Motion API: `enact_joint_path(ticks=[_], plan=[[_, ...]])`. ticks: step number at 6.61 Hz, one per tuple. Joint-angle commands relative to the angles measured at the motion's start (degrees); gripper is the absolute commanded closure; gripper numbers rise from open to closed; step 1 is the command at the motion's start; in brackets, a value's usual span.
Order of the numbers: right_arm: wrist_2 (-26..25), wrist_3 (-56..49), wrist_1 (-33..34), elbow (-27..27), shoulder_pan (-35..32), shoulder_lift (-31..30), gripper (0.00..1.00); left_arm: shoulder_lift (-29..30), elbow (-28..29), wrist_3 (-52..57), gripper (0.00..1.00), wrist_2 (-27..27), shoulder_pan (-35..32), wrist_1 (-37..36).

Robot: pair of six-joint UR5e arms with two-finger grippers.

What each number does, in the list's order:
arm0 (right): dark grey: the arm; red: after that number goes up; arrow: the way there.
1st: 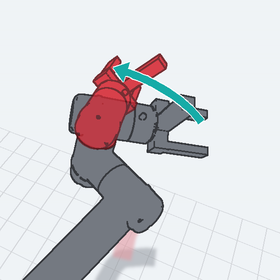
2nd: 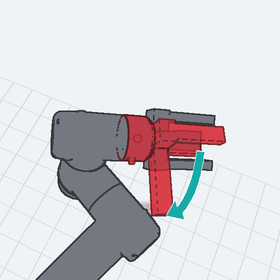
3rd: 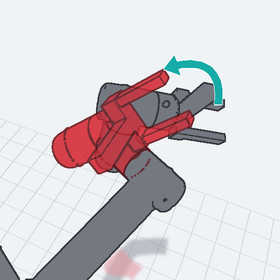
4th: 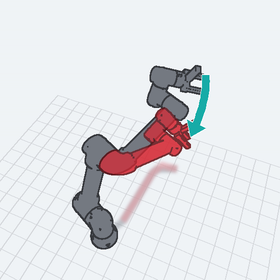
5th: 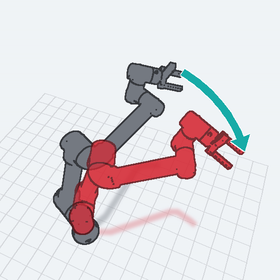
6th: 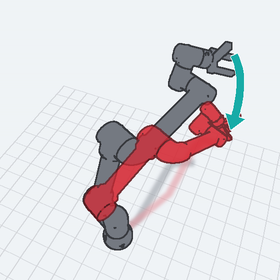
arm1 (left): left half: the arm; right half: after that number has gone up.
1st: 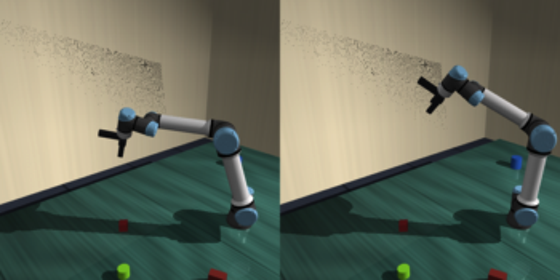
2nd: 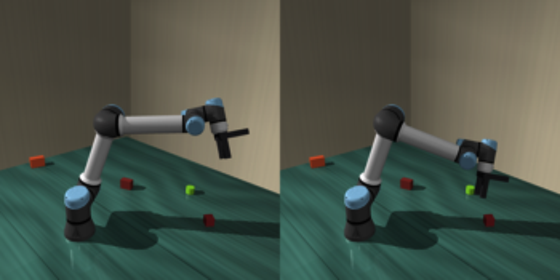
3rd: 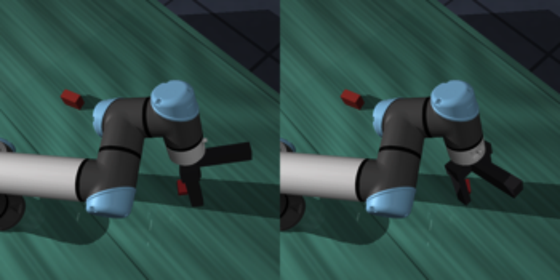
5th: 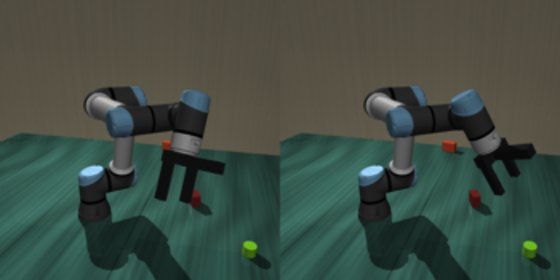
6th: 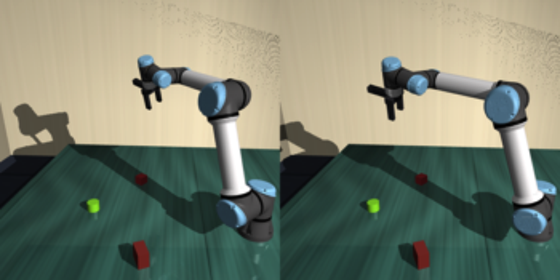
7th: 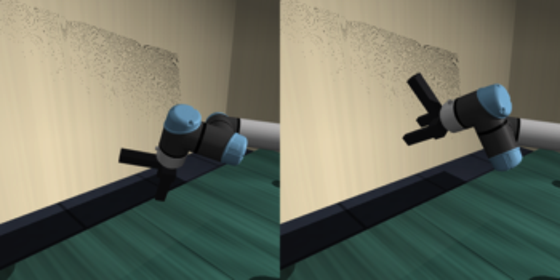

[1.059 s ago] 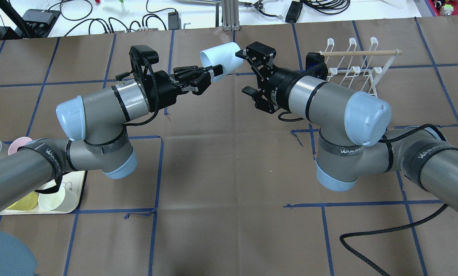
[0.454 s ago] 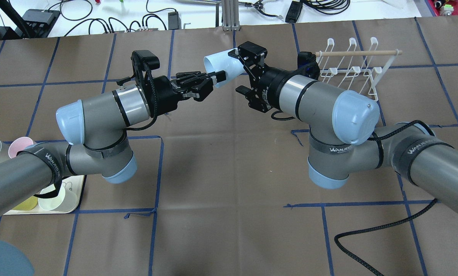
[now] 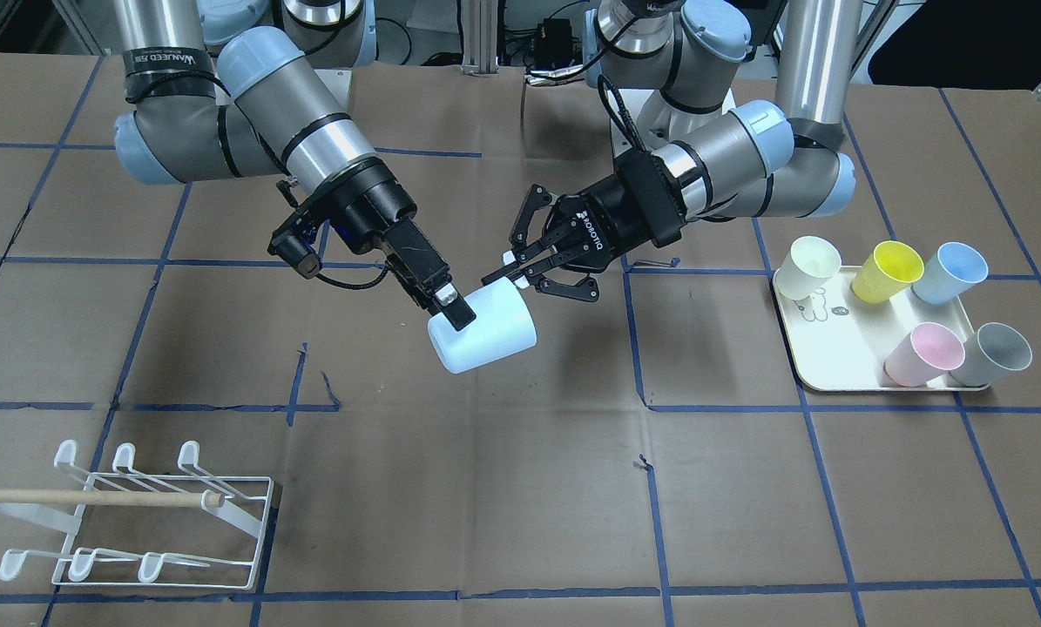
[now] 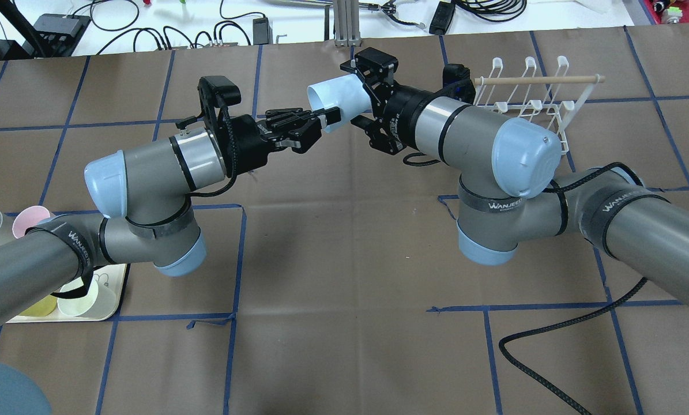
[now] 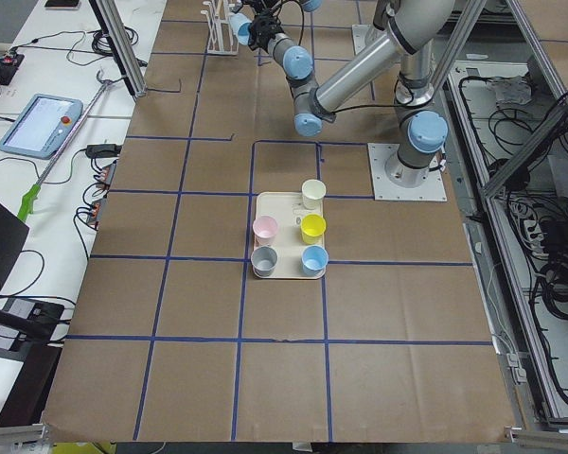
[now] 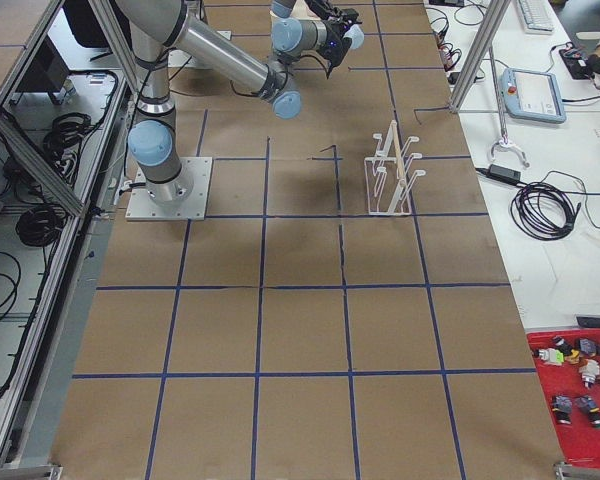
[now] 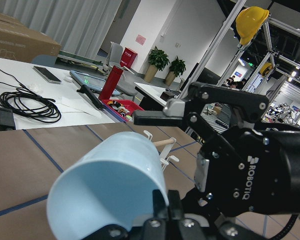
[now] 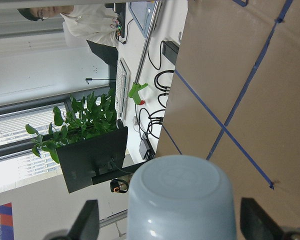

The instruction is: Transfer IKEA cup to right arm and place on rack

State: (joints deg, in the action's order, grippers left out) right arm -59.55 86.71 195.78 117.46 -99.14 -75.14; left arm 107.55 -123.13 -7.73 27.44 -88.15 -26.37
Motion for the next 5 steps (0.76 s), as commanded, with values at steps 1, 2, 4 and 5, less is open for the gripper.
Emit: enact_joint_path(ticks=[1,2,4,5], plan=[[0.3,0.1,0.0,-1.1,0.0,1.2,0.01,-0.1,0.1,-0.1,0.97,0.1,-0.2,0.0],[0.4,0.1,0.0,-0.9,0.0,1.3,0.01,-0.1,0.1,-0.1,0.97,0.1,-0.2,0.0],[0.7,0.1,-0.1,-0.7,0.0,1.3,0.02,-0.1,0.1,-0.1,0.97,0.1,-0.3,0.0],[0.7,0.1,-0.2,-0.7,0.1,1.2,0.03,-0.1,0.1,-0.1,0.97,0.1,-0.3,0.0]])
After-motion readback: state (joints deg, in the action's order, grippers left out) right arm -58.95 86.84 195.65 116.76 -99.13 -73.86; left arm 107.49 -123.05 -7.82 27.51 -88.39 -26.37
